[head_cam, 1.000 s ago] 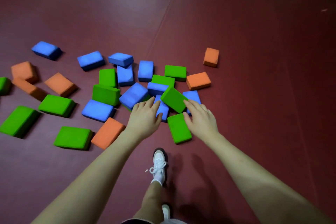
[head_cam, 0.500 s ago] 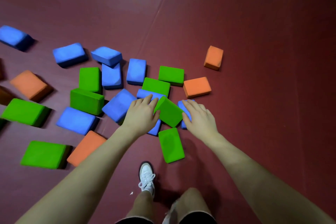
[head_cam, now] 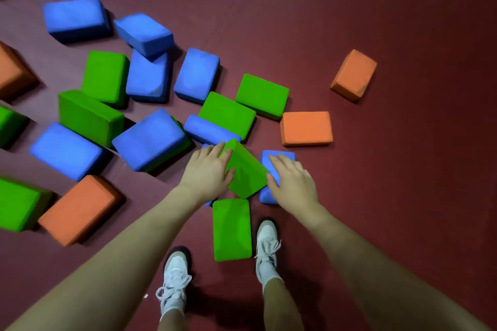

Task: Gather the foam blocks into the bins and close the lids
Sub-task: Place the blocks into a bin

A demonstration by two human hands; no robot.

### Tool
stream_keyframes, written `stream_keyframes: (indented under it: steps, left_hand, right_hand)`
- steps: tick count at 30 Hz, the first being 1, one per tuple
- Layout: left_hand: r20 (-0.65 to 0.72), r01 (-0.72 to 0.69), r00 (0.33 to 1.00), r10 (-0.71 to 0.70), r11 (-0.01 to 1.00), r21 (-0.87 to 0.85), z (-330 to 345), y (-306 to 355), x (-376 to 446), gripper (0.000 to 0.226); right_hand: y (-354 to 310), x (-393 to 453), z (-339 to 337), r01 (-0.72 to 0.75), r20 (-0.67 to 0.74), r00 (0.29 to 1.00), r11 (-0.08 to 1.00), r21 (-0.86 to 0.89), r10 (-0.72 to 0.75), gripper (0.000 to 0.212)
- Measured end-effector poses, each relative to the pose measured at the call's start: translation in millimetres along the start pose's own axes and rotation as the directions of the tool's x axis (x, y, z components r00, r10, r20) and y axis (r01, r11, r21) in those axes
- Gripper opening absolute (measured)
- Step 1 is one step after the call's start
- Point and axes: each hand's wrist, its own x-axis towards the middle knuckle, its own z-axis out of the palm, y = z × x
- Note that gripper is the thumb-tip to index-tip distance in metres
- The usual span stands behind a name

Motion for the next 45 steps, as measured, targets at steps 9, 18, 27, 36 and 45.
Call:
stream_keyframes:
  steps: [9,18,27,36,45]
  left_hand:
    - [0.056,0.172,0.984,-0.17,0.984,-0.036,132.9,-3.1,90.0,0.056]
    - [0.104,0.122,0.985,-0.135,0.985,0.122,223.7,-32.5,160.4,0.069]
    - [-0.123,0.177,0.976,-0.18,0.984,-0.034,261.5,-48.5,101.0,0.063]
    - [-0.296,0.11,0.951,-0.094,0.993,0.038,276.2,-74.6,54.0,0.052]
    - [-0.114,-0.034,0.992,0.058,0.979,0.202,270.6,-79.6,51.7,0.111]
  right_hand:
    - [80.7,92.9,110.6,0.159,0.143,0.978,0.987,-0.025,-0.154,0.055]
    - [113.7,150.3,227.2,0.154,0.197,0.968,0.988,0.029,-0.157,0.067]
    - [96.9,134.3,282.1,0.078,0.177,0.976,0.964,0.253,-0.125,0.073]
    - [88.6,140.2,291.9,0.097,0.317,0.927,0.944,0.316,-0.201,0.1]
    - [90.1,103.4,301.9,0.344,0.043,0.938,0.939,0.002,-0.343,0.102]
